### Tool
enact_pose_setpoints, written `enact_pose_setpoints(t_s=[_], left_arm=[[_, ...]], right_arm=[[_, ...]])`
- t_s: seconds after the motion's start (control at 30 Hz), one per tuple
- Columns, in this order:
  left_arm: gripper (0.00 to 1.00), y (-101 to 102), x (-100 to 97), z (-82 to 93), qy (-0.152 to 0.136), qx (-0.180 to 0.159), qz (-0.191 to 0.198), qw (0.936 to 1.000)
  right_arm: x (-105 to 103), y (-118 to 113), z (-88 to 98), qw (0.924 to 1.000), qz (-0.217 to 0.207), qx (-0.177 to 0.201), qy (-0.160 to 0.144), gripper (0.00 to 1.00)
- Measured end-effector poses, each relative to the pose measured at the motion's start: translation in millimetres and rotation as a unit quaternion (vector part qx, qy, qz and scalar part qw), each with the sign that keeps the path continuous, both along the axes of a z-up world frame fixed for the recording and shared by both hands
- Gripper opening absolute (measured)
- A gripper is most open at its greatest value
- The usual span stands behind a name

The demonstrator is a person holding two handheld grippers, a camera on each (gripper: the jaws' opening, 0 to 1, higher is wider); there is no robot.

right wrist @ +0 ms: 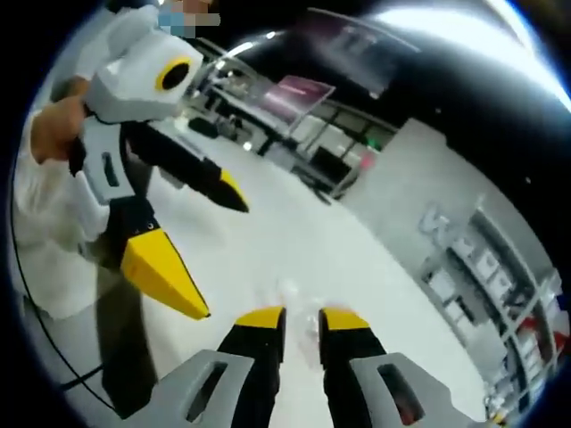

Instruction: Open the resealable bag by pulling the two sides of the seal apart until the entire bag opening is separated and visibly accessible.

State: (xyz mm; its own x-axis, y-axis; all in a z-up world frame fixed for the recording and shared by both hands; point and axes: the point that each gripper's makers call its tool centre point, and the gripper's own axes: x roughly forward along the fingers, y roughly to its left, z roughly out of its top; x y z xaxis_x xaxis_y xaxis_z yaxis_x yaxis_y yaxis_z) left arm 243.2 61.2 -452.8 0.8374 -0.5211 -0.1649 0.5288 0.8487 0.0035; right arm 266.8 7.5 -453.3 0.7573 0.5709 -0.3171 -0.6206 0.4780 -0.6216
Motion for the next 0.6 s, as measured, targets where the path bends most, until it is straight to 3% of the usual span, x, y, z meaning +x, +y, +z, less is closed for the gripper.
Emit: enact_pose_setpoints(t_s=[0.6], left_arm=[[0.78,7.6,1.6,-3.4,0.003,-0.012,0.002,0.9999]], right_arm=[[6.4,-7.7,-2.4,0.9993,-0.017,-0.033,-0.002,0.09]])
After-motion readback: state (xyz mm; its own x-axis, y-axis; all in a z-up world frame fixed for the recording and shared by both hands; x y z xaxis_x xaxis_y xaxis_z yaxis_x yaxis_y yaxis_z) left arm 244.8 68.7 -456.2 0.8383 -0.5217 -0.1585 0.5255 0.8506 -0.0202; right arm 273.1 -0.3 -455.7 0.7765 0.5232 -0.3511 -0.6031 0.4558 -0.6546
